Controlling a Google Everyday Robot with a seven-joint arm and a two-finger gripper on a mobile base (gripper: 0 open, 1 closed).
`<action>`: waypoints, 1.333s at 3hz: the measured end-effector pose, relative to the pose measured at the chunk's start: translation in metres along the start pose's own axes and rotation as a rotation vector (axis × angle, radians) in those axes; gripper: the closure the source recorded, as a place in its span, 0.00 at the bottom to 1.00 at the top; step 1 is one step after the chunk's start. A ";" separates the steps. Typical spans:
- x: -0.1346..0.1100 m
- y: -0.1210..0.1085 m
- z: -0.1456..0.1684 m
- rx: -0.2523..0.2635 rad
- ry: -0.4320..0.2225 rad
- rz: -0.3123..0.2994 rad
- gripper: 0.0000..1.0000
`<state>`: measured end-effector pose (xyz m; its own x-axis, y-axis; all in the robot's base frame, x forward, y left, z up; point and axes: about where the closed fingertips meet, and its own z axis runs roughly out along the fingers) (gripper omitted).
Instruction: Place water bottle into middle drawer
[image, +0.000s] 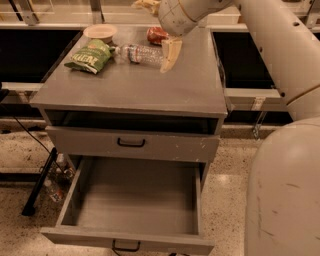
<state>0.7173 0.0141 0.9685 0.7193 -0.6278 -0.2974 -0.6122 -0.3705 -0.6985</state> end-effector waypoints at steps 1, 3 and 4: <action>0.001 -0.001 0.001 -0.004 0.008 -0.001 0.00; 0.044 -0.020 0.021 -0.129 0.252 -0.025 0.00; 0.053 -0.024 0.026 -0.168 0.324 -0.027 0.00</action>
Offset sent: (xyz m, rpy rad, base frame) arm 0.0658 -0.0110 -0.0003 -0.2656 -0.0438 -0.1265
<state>0.7790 0.0074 0.9524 0.6110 -0.7906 -0.0405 -0.6593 -0.4799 -0.5788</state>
